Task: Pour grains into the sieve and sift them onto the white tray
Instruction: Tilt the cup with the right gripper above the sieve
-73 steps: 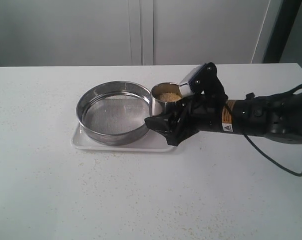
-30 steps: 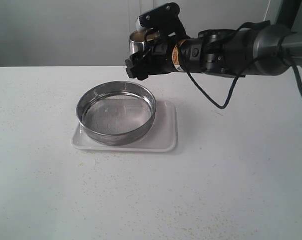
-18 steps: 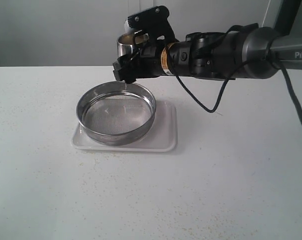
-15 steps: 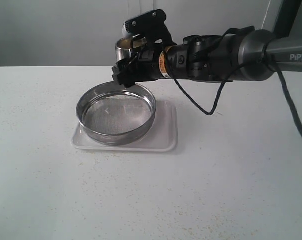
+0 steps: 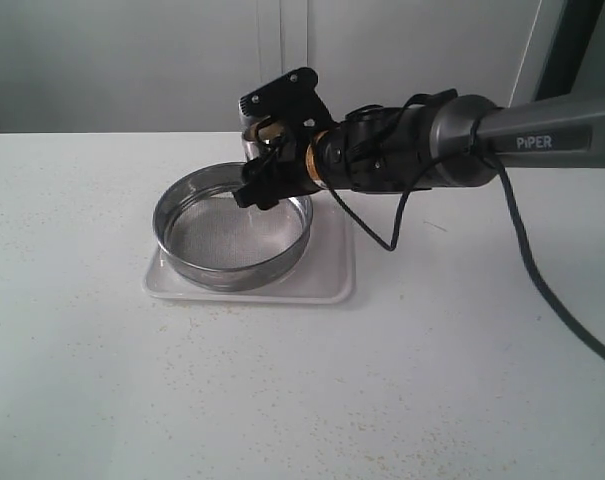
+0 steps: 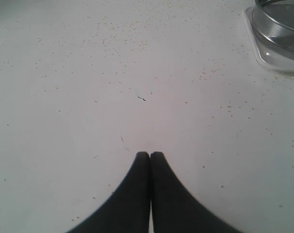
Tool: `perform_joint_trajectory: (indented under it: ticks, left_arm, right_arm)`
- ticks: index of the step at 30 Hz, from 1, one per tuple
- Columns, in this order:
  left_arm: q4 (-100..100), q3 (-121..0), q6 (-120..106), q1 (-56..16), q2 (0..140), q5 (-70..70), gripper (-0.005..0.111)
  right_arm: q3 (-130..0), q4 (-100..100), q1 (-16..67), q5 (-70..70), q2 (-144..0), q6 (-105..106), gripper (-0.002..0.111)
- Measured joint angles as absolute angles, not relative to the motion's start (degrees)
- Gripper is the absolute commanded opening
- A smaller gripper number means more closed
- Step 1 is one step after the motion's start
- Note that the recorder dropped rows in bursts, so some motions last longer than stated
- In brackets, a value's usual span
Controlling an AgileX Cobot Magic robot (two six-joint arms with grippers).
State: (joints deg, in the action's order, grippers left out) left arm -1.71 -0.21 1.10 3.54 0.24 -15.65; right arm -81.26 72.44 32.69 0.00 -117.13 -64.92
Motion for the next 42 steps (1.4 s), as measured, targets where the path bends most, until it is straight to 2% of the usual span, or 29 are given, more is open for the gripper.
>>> perform_joint_trajectory:
  ticks: [18, 25, 42]
  left_arm:
    - [-1.71, -0.21, 1.1, 3.54, 0.24, -15.65, 0.0]
    - [-1.71, -0.21, 1.1, 3.54, 0.24, -15.65, 0.0]
    - [-1.71, -0.21, 1.1, 3.54, 0.24, -15.65, 0.0]
  right_arm:
    - [-87.09, 72.44, 34.35, 10.98, -120.58, -57.36, 0.0]
    - [-89.05, 72.58, 36.06, 16.57, -121.04, -47.87, 0.0]
    - [-89.6, 77.09, 36.6, 21.74, -124.51, -42.11, 0.0]
